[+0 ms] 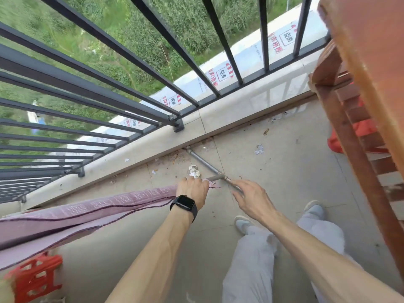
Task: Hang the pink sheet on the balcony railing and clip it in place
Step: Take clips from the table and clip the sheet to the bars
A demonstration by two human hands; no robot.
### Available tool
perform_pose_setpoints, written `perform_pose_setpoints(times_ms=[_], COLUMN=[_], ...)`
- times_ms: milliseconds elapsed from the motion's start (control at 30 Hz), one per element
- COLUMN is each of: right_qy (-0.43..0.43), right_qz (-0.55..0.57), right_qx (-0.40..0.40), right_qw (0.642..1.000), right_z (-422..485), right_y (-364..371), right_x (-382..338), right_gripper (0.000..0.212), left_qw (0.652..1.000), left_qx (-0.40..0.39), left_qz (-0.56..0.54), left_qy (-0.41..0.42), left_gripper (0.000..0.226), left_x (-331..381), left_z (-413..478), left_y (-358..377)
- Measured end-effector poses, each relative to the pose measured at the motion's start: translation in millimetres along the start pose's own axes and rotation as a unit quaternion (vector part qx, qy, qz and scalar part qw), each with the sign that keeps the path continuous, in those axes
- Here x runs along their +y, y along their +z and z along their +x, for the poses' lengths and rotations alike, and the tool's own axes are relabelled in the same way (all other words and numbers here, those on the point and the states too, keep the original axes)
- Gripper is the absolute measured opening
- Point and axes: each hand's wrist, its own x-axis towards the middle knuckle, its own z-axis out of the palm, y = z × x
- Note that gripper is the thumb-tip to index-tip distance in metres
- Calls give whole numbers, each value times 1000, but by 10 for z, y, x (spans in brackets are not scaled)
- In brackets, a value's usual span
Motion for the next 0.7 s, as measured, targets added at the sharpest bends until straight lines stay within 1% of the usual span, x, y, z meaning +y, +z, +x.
perform_pose_setpoints(times_ms=[67, 133, 233, 300, 367, 467, 533, 700], right_qy=[32, 60, 99, 116, 142, 172, 194, 258], right_qz=[-13, -26, -45, -68, -96, -117, -112, -62], right_qx=[8, 35, 92, 143, 200, 283, 324, 428], right_qw=[999, 997, 990, 981, 965, 936, 919, 864], right_z=[-416, -839, -1499, -1941, -2373, -2979, -3325, -3957], right_y=[-268, -555, -982, -1233, -1436, -1623, -1666, -1633], right_x=[-66, -169, -373, -524, -697, -906, -1018, -1076], right_gripper=[31, 26, 25, 23, 22, 22, 24, 26], left_qw=[999, 997, 990, 983, 974, 951, 933, 895], left_qx=[0, 7, 29, 52, 81, 141, 180, 227], left_qz=[-33, -65, -106, -124, -141, -165, -166, -156], left_qy=[10, 35, 91, 125, 159, 222, 263, 351], left_gripper=[30, 28, 26, 29, 33, 34, 35, 38], left_x=[125, 286, 586, 801, 997, 1265, 1414, 1753], left_z=[-224, -463, -830, -1077, -1326, -1654, -1853, -2230], left_y=[-186, -369, -598, -735, -865, -1055, -1182, -1553])
